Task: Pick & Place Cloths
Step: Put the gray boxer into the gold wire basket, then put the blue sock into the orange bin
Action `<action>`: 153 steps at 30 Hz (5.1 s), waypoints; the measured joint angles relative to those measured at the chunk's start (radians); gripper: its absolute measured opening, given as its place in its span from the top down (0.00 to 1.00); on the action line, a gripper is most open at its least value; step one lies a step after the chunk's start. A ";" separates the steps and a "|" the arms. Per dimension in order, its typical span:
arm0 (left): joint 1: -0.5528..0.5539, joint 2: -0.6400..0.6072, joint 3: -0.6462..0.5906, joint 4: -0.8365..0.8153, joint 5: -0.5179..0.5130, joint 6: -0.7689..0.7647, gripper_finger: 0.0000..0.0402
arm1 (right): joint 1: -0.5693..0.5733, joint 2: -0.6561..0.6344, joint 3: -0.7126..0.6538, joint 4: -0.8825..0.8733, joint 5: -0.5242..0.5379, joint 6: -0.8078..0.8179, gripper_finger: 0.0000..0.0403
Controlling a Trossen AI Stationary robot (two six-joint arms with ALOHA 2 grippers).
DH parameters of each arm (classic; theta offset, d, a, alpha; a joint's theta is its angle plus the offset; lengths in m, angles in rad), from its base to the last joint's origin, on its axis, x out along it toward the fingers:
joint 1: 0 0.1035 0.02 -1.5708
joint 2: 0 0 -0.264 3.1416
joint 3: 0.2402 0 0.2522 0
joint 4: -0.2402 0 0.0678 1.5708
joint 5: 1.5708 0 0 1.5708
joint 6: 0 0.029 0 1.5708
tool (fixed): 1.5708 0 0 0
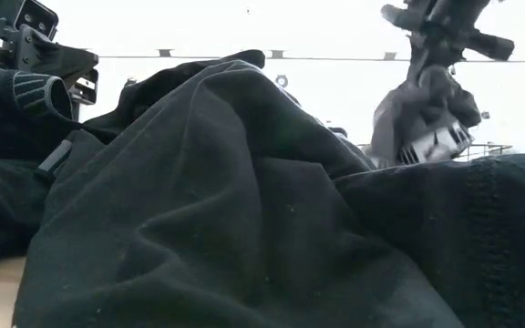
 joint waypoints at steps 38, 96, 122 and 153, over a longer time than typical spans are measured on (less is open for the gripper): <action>0.000 0.000 0.000 0.000 0.000 0.000 1.00 | -0.354 -0.210 0.045 0.069 0.438 -0.478 0.99; 0.000 0.000 0.000 0.000 0.000 0.000 1.00 | -0.866 0.104 0.044 0.224 -0.307 -0.845 0.47; 0.000 0.000 0.000 0.000 0.000 0.000 1.00 | -0.093 -0.062 0.045 0.257 -0.290 -0.740 0.43; 0.000 0.000 0.000 0.000 0.000 0.000 1.00 | 0.029 0.448 0.044 0.541 -0.544 -0.340 0.43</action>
